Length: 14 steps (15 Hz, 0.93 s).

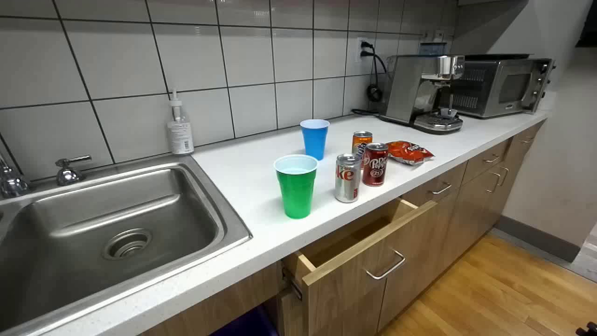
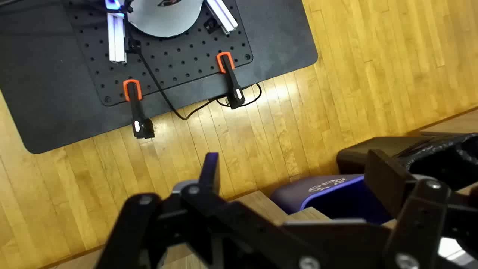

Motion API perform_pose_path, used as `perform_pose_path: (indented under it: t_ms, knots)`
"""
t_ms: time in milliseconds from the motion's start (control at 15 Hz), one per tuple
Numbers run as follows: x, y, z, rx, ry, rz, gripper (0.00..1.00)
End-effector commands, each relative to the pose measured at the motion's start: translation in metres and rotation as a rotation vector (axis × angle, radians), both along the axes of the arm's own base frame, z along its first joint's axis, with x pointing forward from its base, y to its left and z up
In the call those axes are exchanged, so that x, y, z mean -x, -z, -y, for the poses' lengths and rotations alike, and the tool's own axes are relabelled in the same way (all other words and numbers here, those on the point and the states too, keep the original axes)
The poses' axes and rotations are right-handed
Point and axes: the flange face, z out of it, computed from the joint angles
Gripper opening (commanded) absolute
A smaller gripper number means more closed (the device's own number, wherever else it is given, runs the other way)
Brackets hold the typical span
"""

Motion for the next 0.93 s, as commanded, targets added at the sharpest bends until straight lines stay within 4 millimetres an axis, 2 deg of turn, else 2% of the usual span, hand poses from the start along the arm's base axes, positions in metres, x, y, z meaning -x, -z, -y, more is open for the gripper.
perform_pose_path:
  t_ms: [0,400,867]
  knots:
    - [0.0,0.0,0.0,0.0,0.0,-0.001,1.0]
    - [-0.013,0.022,-0.004,0.032,-0.029,-0.005,1.0]
    - [-0.043,0.067,-0.003,0.115,-0.079,0.04,1.0]
